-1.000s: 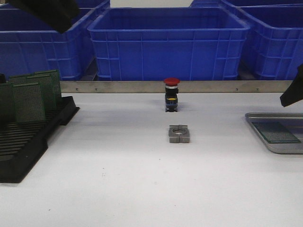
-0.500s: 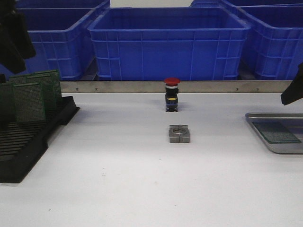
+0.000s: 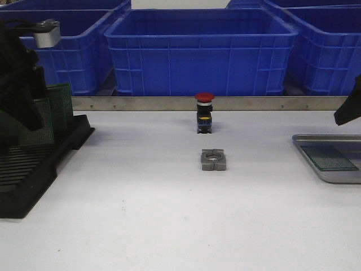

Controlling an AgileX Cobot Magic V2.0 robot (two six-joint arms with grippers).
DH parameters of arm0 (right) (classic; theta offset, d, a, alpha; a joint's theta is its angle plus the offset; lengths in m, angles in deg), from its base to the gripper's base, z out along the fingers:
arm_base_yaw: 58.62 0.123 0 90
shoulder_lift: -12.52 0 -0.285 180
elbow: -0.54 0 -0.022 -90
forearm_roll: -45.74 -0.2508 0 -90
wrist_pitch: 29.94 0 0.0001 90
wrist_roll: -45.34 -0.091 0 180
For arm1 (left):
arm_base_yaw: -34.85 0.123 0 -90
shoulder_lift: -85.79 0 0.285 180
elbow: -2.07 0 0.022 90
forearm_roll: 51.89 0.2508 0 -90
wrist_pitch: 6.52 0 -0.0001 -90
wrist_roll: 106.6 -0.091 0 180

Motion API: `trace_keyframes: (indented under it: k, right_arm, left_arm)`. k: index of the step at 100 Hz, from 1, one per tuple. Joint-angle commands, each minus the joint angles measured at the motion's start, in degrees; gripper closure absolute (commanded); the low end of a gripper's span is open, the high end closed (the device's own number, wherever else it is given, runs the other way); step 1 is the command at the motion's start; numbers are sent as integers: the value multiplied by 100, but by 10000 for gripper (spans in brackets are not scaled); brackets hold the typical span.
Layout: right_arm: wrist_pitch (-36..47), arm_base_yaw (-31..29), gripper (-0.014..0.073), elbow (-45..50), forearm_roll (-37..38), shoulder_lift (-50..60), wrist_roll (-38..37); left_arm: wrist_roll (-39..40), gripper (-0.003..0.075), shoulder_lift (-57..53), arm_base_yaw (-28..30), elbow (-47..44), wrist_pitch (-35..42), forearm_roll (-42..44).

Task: Place circuit board on tray
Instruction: 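Return the left gripper to the rack and grasp another green board, then lift the second board out and carry it toward the table center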

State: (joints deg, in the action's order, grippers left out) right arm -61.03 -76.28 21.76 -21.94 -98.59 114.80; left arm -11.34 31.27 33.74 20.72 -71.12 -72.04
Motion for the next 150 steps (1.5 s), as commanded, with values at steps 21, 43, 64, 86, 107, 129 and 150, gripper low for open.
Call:
trace_keyframes:
  k: [21, 43, 64, 86, 107, 129, 150]
  right_arm:
    - [-191, -38, -27, -155, -117, 307, 63]
    - [-224, -38, -27, -155, -117, 307, 63]
    - [-372, -27, -27, -155, -117, 537, 144]
    - [-800, 299, -27, -155, -123, 1251, 992]
    - [-942, 1119, -27, -155, -176, 1920, 1940]
    - [-1020, 2104, -27, -155, -271, 2105, 2904]
    - [-750, 2867, -27, -155, -271, 2097, 2915]
  left_arm:
    - [74, 663, -308, -3, 142, -850, -251]
    - [74, 740, -381, -14, 332, -867, -202]
    - [74, 740, -673, -183, 525, -867, -225]
    - [74, 740, -1055, -486, 533, -867, -963]
    - [74, 740, -1222, -960, 533, -867, -2237]
    - [63, 740, -1222, -1727, 533, -857, -2649]
    - [63, 740, -1222, -2299, 533, -857, -2674]
